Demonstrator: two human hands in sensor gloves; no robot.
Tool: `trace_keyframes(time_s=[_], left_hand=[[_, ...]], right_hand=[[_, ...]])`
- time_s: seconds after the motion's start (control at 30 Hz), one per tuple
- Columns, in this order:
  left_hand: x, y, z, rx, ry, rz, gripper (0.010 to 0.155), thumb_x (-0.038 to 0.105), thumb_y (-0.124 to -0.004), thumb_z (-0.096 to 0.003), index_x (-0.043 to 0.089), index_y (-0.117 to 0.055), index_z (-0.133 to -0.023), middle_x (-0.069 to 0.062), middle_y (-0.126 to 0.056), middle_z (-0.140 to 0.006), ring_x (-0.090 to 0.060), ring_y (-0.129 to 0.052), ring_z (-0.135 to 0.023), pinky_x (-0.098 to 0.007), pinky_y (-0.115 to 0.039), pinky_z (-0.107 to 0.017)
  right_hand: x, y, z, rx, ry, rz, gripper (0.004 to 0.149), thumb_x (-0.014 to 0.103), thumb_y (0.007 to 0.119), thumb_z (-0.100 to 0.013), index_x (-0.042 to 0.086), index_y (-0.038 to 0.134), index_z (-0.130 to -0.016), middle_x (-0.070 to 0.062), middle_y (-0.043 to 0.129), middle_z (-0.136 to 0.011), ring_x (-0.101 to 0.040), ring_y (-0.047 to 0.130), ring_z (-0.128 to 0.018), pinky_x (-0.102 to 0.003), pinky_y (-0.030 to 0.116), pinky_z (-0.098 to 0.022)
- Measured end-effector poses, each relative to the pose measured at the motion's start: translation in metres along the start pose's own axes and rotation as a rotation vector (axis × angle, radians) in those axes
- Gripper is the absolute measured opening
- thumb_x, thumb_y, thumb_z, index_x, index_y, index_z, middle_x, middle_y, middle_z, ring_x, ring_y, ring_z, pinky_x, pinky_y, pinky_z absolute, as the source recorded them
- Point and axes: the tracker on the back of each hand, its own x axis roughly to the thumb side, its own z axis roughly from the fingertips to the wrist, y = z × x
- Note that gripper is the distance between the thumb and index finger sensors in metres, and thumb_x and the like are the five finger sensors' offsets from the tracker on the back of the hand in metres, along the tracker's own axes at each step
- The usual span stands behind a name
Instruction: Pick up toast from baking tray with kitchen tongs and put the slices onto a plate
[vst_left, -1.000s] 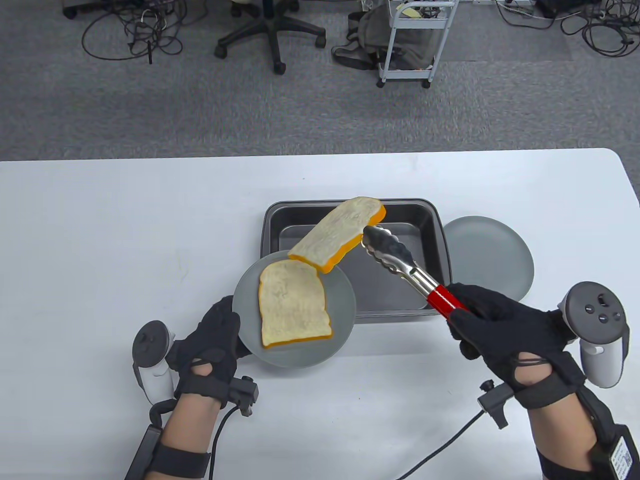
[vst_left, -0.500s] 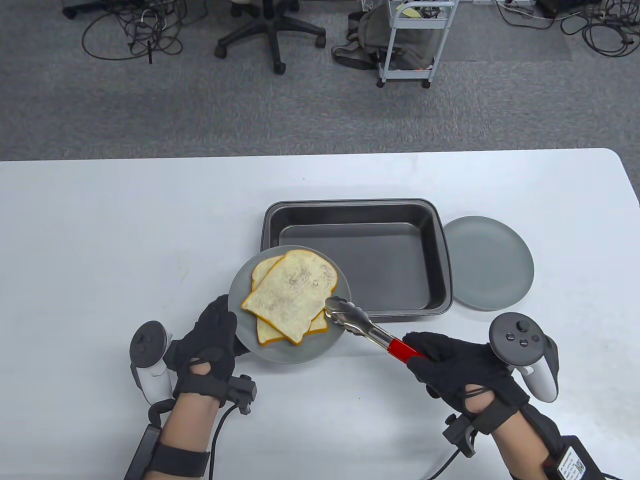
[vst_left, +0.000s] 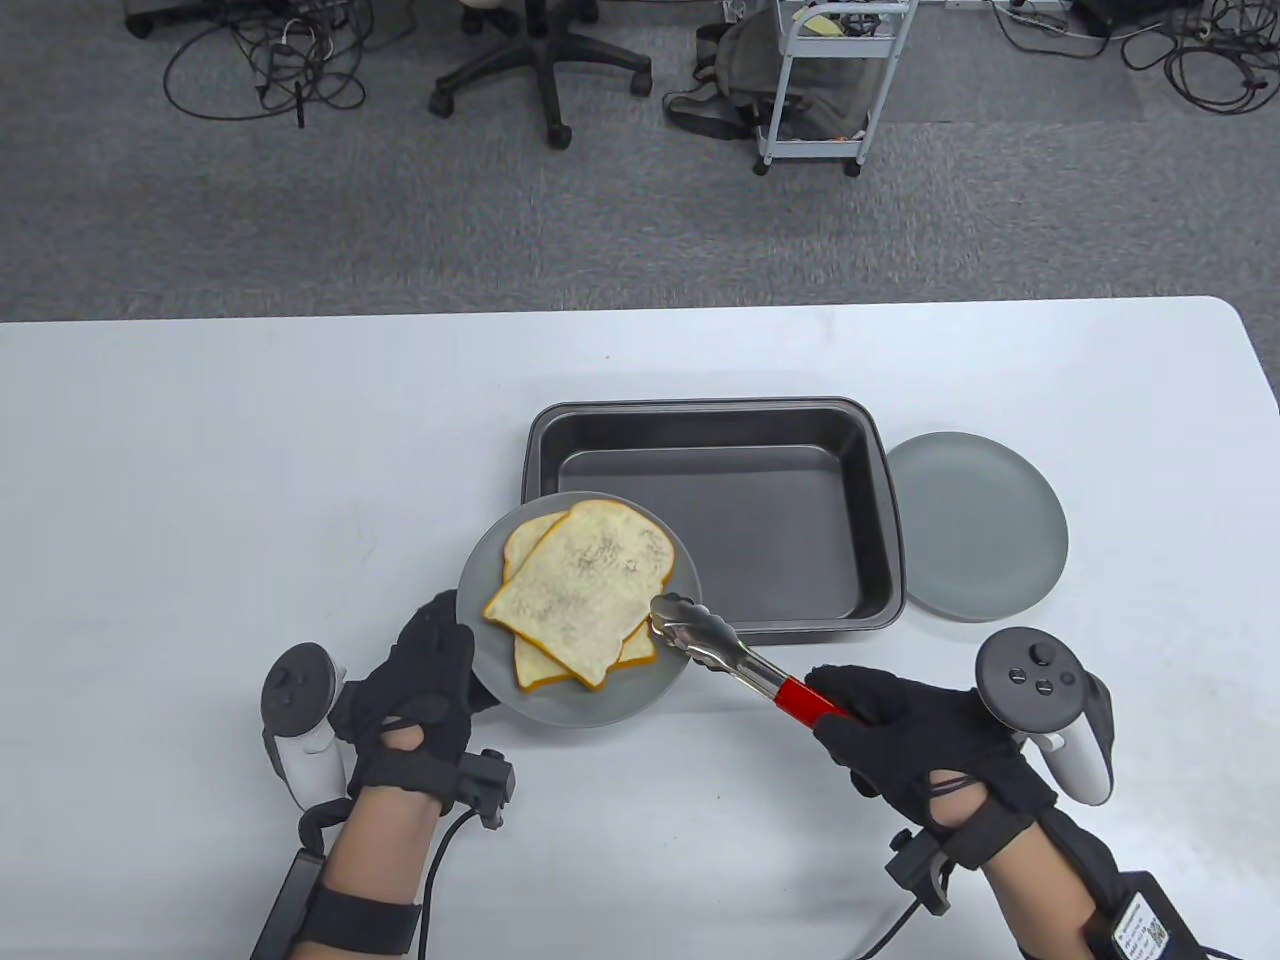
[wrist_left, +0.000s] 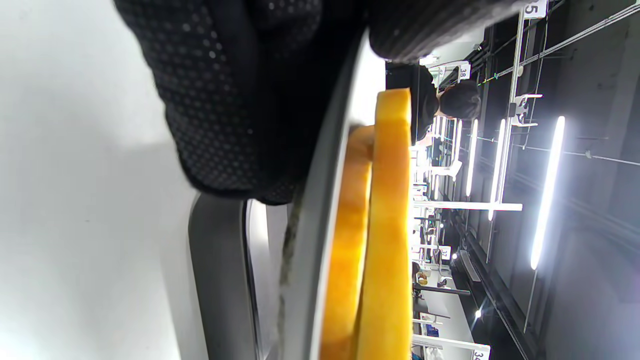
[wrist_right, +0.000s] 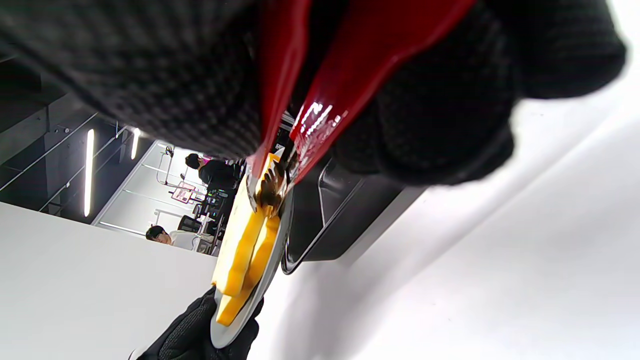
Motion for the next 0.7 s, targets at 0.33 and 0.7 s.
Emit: trace_keyframes(time_s=[0.33,0.7], left_hand=[[0.001,0.001,0.000,0.002,0.001,0.013,0.057,0.032,-0.070,-0.0515,0.008,-0.055,-0.101,-0.016,-0.091,-0.090,-0.031,-0.114,-0.065,-0.032,-0.106,-0.042],[0.001,0.003,0.000,0.007,-0.006,0.017,0.057,0.032,-0.070,-0.0516,0.009,-0.055,-0.101,-0.016,-0.091,-0.090,-0.031,-0.114,-0.065,-0.032,-0.106,-0.042]], right_hand=[[0.007,-0.005,0.005,-0.036,-0.022,0.032,0.070,0.049,0.097,-0.037,0.004,0.083,-0.090,-0.024,0.099,-0.065,-0.031,0.101,-0.031,-0.050,0.088,-0.031],[0.011,-0.010,0.009,-0.123,-0.055,0.083,0.089,0.055,0.101,-0.029,0.007,0.071,-0.099,-0.021,0.089,-0.076,-0.030,0.096,-0.044,-0.050,0.084,-0.039]])
